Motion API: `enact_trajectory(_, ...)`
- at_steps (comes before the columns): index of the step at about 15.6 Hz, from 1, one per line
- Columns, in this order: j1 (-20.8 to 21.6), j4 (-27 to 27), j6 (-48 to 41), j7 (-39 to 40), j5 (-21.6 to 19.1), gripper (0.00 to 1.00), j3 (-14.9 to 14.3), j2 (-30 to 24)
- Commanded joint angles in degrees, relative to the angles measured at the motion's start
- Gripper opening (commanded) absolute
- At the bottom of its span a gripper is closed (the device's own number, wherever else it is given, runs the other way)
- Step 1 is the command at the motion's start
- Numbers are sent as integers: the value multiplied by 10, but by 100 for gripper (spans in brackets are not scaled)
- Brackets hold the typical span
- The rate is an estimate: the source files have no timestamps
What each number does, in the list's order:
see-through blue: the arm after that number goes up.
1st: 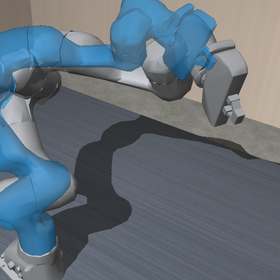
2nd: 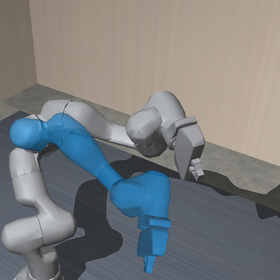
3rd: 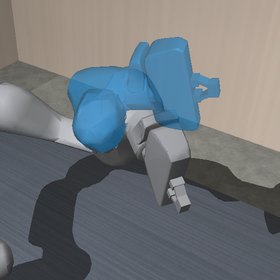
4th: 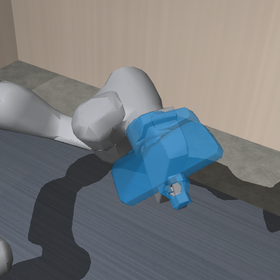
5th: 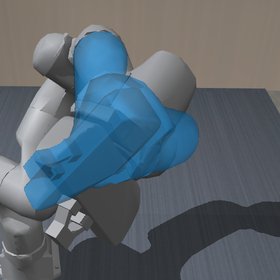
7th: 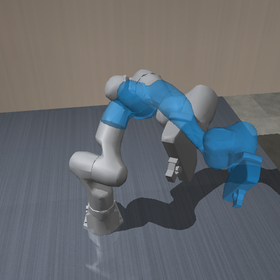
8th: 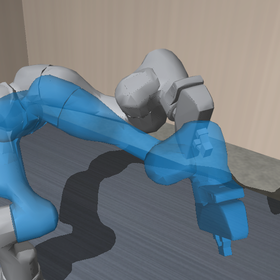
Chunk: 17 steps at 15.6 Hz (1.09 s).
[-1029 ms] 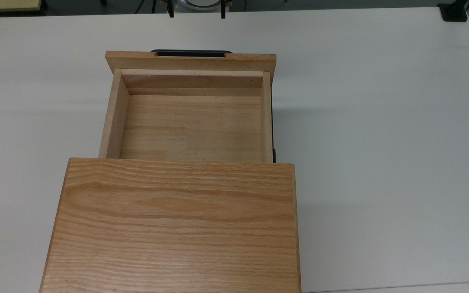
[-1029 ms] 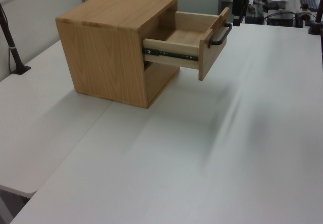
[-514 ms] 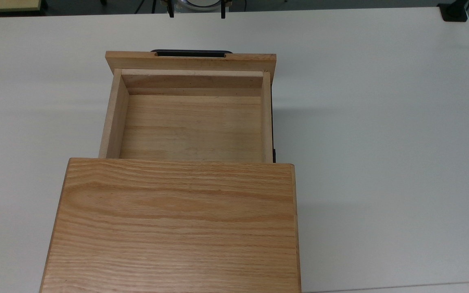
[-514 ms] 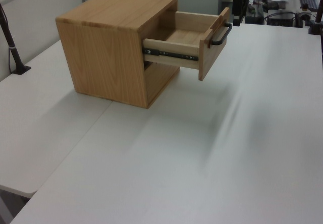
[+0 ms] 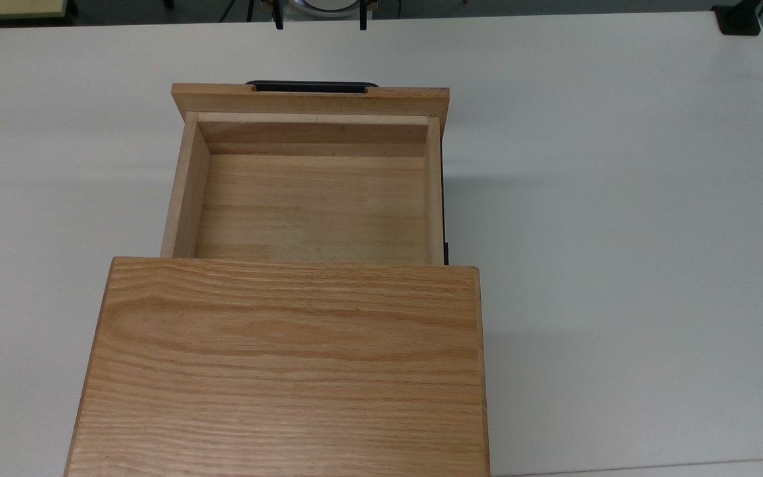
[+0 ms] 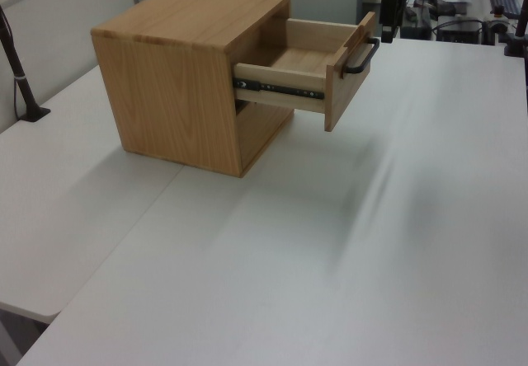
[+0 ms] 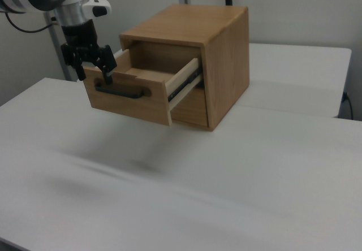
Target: Close the drawer by sliding it
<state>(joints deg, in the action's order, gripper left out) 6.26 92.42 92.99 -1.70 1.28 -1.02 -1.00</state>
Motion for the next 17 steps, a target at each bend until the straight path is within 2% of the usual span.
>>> enact_trajectory(1,8,19,-5,84,1,100,-7,-7)
enact_trajectory(3,8,22,-15,93,13,90,-6,-3)
enact_trajectory(6,6,41,-13,68,17,19,-6,0)
enact_trajectory(7,6,41,-12,32,16,7,-6,6)
enact_trajectory(8,6,41,-11,5,16,0,-6,10)
enact_trajectory(12,5,46,16,-29,9,0,-6,30)
enact_trajectory(17,-1,43,98,-88,6,0,-6,53)
